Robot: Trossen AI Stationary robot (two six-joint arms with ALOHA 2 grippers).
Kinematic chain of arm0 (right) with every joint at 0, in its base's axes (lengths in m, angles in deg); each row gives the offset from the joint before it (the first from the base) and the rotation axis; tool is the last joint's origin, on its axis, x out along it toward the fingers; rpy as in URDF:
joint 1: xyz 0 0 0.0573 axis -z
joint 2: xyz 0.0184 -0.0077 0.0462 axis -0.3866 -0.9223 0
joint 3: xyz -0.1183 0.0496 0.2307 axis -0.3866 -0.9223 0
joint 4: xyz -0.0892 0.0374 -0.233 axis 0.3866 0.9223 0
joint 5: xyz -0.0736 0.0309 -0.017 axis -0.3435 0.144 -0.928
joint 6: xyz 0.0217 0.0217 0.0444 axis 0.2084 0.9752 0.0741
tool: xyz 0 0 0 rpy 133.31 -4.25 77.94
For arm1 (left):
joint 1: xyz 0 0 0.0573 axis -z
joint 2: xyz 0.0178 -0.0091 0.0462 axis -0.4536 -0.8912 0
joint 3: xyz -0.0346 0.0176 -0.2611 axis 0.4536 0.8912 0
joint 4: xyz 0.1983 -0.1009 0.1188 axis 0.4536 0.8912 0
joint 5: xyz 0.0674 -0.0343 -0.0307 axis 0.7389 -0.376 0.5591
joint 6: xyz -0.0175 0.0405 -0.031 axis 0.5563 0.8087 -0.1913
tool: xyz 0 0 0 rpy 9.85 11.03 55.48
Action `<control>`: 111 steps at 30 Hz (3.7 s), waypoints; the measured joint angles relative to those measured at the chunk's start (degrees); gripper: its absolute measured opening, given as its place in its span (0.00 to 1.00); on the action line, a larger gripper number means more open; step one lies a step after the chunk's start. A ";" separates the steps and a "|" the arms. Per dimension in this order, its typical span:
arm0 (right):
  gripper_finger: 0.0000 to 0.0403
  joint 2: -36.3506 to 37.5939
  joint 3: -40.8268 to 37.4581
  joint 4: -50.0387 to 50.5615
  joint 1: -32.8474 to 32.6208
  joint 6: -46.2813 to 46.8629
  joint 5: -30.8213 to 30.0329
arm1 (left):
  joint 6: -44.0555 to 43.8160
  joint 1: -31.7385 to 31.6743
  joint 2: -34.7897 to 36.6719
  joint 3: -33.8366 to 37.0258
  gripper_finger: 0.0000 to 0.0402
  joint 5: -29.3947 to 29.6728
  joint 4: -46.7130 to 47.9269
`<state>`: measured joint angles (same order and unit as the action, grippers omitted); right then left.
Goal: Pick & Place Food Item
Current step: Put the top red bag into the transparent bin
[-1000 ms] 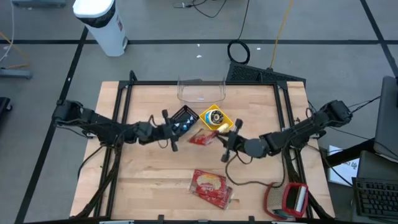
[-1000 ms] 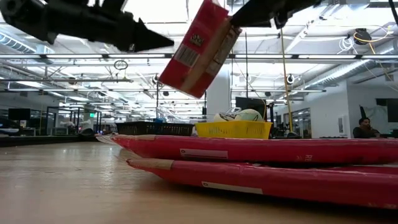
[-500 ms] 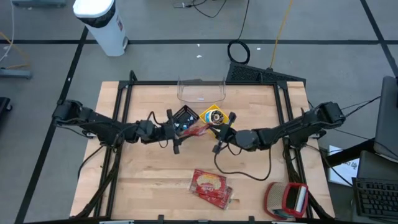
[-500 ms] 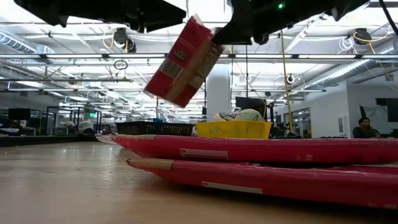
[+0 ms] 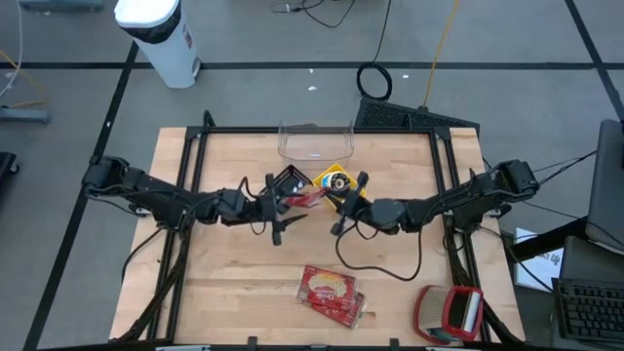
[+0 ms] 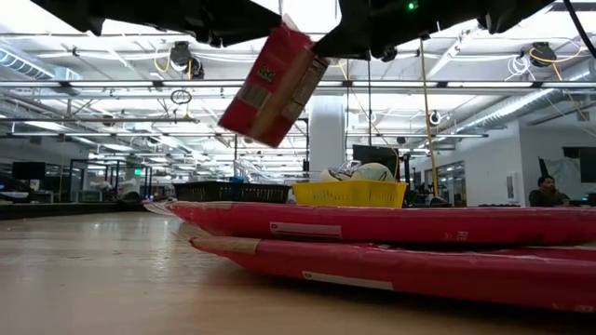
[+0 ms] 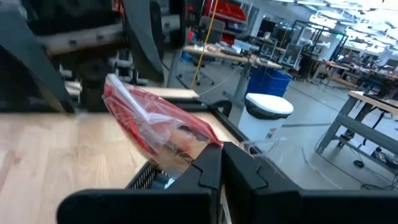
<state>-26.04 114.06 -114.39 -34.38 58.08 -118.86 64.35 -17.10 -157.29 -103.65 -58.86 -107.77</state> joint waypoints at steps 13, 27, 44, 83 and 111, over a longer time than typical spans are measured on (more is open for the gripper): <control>0.00 0.02 0.00 -2.09 -0.06 0.56 3.62 | -4.86 -4.09 -1.85 0.01 0.60 -7.91 -2.46; 0.00 0.09 0.00 -1.19 -0.06 1.02 3.66 | -5.10 -5.46 -4.23 0.02 0.05 -8.50 -5.94; 0.03 9.88 0.02 13.49 -2.94 9.35 4.34 | 9.47 -12.61 -3.53 -14.29 0.03 11.24 19.86; 0.01 10.38 -2.10 14.68 -3.40 9.46 4.37 | 15.30 -33.42 -36.24 -38.67 0.17 1.96 31.72; 0.01 10.38 -2.10 14.70 -3.40 9.89 4.42 | 5.40 -33.38 -36.24 -38.56 0.57 3.37 37.40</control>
<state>-15.66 111.97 -99.69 -37.79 67.98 -114.44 69.76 -50.48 -193.53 -142.22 -55.49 -70.37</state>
